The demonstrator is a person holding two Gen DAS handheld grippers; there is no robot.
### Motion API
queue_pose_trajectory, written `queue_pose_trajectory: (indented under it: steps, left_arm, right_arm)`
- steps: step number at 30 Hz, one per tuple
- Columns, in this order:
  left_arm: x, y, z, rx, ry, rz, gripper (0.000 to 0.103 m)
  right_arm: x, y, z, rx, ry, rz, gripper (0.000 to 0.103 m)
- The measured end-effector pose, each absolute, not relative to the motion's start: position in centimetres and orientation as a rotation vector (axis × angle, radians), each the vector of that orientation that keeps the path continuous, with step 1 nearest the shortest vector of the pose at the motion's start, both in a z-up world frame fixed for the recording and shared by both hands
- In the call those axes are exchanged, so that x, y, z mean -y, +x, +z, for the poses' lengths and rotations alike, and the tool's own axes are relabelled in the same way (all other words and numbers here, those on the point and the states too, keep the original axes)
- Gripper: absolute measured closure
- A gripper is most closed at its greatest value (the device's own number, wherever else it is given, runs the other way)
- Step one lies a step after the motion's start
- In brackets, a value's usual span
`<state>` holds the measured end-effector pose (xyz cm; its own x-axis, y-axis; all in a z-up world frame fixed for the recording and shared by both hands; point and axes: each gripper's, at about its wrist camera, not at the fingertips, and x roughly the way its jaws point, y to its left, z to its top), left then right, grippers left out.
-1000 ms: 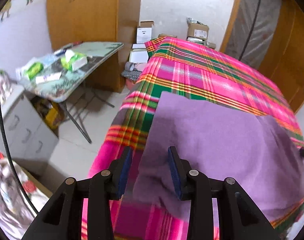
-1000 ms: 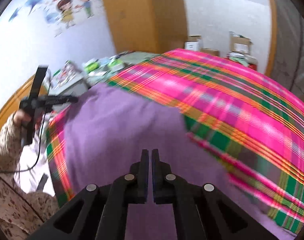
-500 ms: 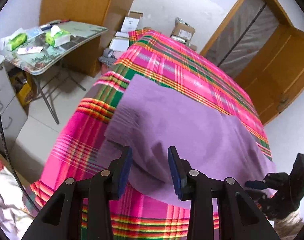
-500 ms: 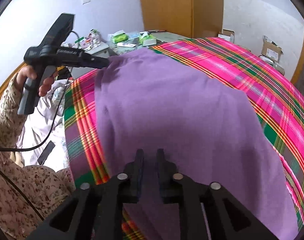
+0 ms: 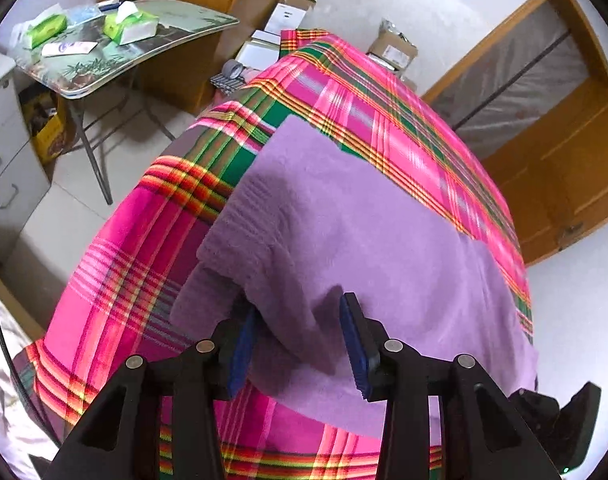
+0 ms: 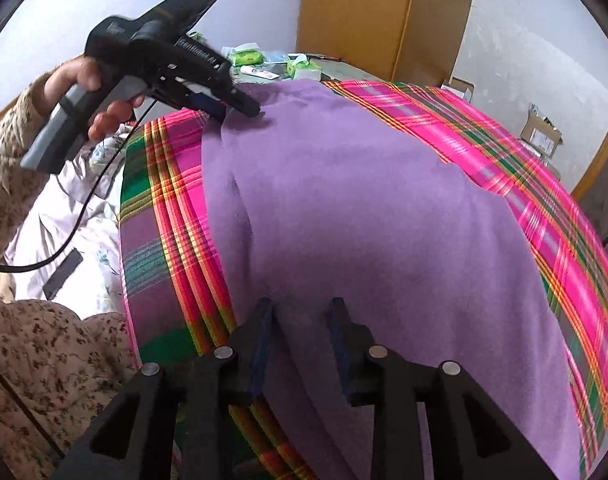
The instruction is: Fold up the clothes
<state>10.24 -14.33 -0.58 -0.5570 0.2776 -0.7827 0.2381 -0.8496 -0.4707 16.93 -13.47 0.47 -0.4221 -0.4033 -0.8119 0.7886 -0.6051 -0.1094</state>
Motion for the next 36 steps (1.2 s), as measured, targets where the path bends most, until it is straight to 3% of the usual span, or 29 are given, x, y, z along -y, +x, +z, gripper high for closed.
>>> queue_pose_trajectory:
  steps: [2, 4, 6, 8, 18, 27, 36]
  left_arm:
    - [14.2, 10.1, -0.6, 0.849, -1.468, 2.618, 0.061]
    - [14.2, 10.0, -0.6, 0.845, -1.466, 2.626, 0.064]
    - [14.4, 10.1, -0.6, 0.848, -1.462, 2.637, 0.079]
    - [14.6, 10.3, -0.3, 0.847, -1.449, 2.651, 0.094]
    - [15.1, 12.7, 1.5, 0.819, -1.326, 2.706, 0.096]
    - [15.8, 12.7, -0.8, 0.848, -1.412, 2.694, 0.096]
    - [15.5, 12.6, -1.2, 0.824, -1.434, 2.7, 0.093]
  right_arm:
    - [13.6, 16.9, 0.4, -0.635, 1.006, -2.078, 0.074]
    - [13.5, 17.0, 0.6, -0.628, 1.007, -2.093, 0.088]
    - [13.4, 17.1, 0.8, -0.616, 1.003, -2.112, 0.097]
    - [13.2, 17.3, 1.3, -0.6, 0.99, -2.121, 0.099]
    - [12.8, 19.5, 4.2, -0.564, 0.905, -2.14, 0.099]
    - [13.8, 19.1, 1.5, -0.58, 1.02, -2.062, 0.099]
    - [12.5, 17.9, 1.4, -0.412, 1.096, -2.051, 0.095]
